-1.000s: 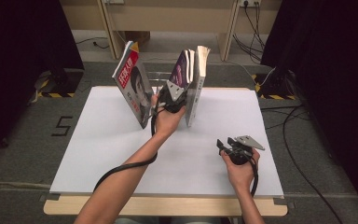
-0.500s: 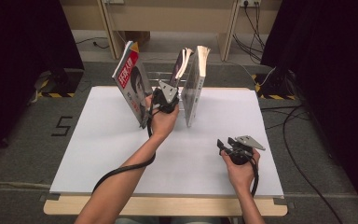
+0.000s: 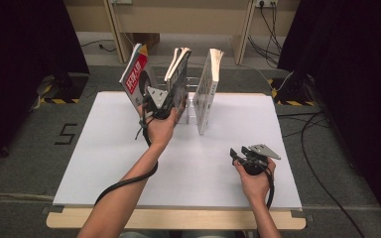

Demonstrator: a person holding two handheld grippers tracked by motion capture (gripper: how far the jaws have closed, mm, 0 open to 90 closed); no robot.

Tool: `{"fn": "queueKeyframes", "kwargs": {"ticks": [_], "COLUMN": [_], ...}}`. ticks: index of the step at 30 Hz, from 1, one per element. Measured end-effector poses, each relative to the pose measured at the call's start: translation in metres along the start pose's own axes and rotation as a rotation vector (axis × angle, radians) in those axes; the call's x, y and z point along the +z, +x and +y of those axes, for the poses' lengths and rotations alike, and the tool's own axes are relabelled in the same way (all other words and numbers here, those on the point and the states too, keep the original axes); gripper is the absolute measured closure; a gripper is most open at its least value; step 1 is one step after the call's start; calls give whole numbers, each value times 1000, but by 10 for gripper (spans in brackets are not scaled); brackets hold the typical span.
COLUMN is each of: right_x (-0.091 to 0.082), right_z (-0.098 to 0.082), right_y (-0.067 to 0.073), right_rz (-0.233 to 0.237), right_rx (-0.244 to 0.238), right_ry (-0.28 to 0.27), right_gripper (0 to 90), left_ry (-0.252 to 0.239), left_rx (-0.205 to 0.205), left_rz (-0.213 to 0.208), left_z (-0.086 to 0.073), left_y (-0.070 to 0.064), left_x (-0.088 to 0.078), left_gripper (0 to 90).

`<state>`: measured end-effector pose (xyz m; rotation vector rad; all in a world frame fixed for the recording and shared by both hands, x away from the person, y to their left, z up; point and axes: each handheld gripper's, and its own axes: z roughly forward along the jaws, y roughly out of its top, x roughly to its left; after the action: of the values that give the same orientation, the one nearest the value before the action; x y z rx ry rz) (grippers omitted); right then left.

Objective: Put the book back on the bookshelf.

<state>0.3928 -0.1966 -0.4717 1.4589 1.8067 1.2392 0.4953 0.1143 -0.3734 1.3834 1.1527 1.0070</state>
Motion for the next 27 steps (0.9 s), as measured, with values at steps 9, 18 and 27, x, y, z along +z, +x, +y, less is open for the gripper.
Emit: {"fn": "queueKeyframes", "kwargs": {"ticks": [9,18,27], "right_x": [2,1,1], "right_z": [-1,-1,-1], "right_y": [1,0,1], "right_rz": [3,3,4], "right_rx": [-4,-5,-7], "right_ry": [8,5,5], "right_gripper": [500,500,500], "left_ry": [12,41,57], "left_rx": [-60,-46,-52], "left_rz": [35,34,20], "left_z": [1,3,1], "left_y": [13,13,16], "left_x": [-2,-2,-2], "left_gripper": [751,738,656]}}
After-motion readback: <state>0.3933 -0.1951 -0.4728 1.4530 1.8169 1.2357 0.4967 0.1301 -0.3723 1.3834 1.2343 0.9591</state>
